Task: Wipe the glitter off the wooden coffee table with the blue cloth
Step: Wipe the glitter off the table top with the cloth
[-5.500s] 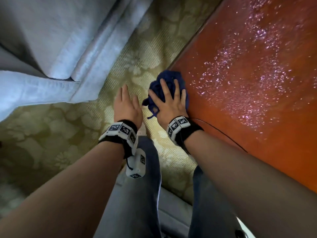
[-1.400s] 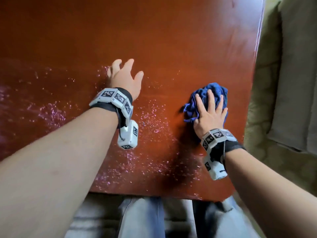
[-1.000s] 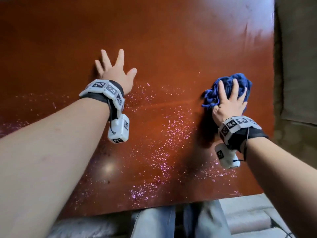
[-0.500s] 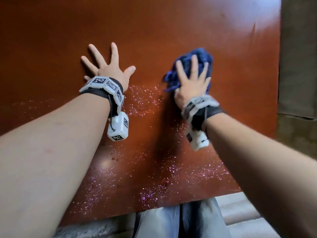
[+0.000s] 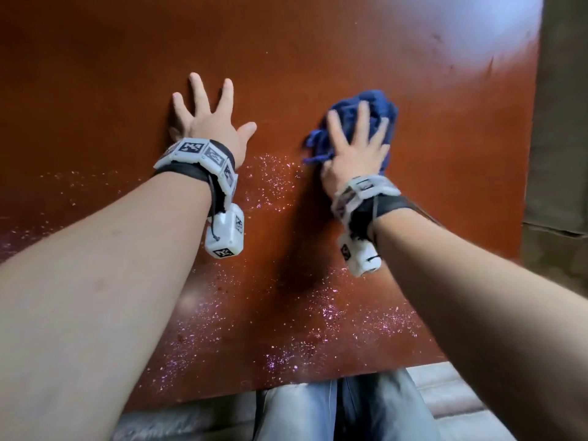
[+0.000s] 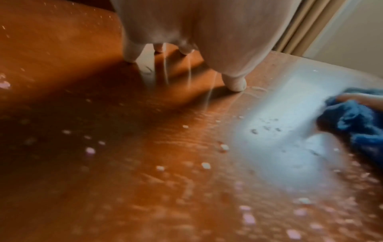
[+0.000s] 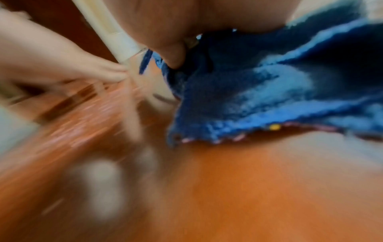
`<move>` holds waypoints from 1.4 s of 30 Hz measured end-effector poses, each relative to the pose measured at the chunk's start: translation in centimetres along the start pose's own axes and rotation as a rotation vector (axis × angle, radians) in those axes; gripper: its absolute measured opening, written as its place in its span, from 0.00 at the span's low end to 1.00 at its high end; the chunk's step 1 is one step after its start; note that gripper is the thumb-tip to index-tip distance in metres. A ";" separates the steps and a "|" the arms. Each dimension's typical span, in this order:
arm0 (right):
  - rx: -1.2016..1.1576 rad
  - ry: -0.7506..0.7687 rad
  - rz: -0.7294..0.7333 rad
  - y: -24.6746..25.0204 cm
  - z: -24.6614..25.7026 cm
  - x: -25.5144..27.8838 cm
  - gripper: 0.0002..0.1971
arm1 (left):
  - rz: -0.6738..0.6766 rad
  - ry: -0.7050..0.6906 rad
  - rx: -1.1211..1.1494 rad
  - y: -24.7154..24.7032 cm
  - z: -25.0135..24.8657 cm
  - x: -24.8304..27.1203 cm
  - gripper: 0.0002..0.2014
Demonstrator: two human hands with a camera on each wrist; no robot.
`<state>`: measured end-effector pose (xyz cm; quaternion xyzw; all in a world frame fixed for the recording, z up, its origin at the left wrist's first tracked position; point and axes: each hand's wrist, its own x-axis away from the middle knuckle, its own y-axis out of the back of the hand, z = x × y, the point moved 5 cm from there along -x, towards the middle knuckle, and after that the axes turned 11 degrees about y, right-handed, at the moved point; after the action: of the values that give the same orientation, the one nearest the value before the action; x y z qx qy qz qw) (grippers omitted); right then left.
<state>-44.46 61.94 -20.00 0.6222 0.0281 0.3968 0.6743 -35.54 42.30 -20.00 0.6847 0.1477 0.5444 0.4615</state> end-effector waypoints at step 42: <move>0.105 0.508 0.125 -7.6 8.9 8.9 0.37 | 0.043 -0.030 0.123 1.6 5.0 -1.7 0.32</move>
<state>-29.82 60.43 -20.53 0.5373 0.1785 0.5790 0.5867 -32.18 37.92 -19.66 0.7230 0.1593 0.5336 0.4089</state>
